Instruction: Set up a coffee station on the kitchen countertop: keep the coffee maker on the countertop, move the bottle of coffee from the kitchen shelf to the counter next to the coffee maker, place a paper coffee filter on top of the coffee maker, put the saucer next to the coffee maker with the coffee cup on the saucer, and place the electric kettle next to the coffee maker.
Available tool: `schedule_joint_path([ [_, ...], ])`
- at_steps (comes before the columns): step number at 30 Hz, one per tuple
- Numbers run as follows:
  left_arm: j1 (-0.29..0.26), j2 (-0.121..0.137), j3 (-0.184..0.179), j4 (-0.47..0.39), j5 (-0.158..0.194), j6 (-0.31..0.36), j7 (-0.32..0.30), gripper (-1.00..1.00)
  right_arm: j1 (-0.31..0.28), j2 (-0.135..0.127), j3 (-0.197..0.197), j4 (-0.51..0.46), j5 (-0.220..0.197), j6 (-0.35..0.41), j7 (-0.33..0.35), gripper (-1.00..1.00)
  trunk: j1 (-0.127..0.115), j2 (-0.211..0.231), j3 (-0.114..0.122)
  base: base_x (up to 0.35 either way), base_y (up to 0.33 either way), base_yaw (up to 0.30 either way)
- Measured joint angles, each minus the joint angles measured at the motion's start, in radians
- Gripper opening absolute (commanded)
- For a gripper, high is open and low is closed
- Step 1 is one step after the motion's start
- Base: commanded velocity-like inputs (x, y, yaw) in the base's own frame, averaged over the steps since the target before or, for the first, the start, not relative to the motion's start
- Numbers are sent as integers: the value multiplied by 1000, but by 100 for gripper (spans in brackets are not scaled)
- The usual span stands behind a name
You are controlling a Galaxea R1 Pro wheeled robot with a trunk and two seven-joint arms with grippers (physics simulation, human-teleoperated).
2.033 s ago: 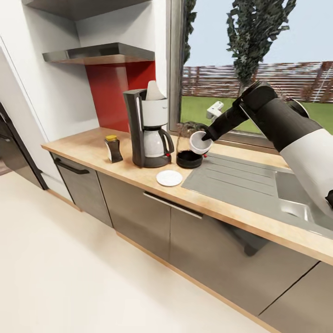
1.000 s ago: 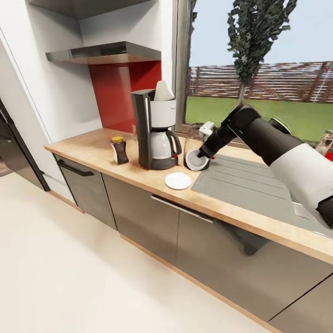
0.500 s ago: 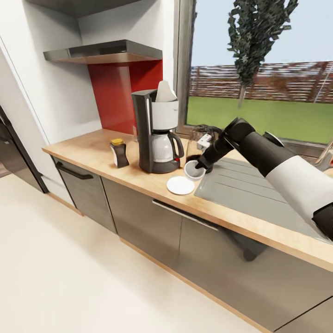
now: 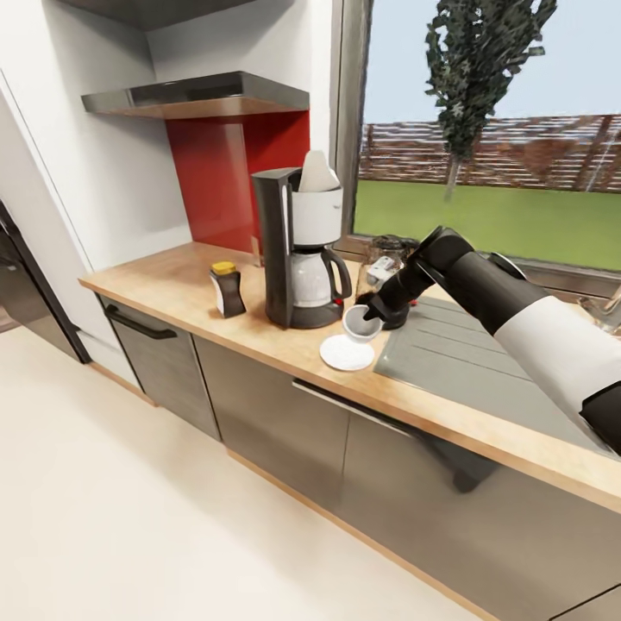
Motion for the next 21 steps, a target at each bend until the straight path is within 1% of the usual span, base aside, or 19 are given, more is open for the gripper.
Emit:
schedule_joint_path([
  [9,0,0,0,0,0,0,0,100,0,0,0,-1,0,0,1,-100,0,0,0,21,119,0],
  [21,0,0,0,0,0,0,0,100,0,0,0,-1,0,0,0,-100,0,0,0,1,16,0],
])
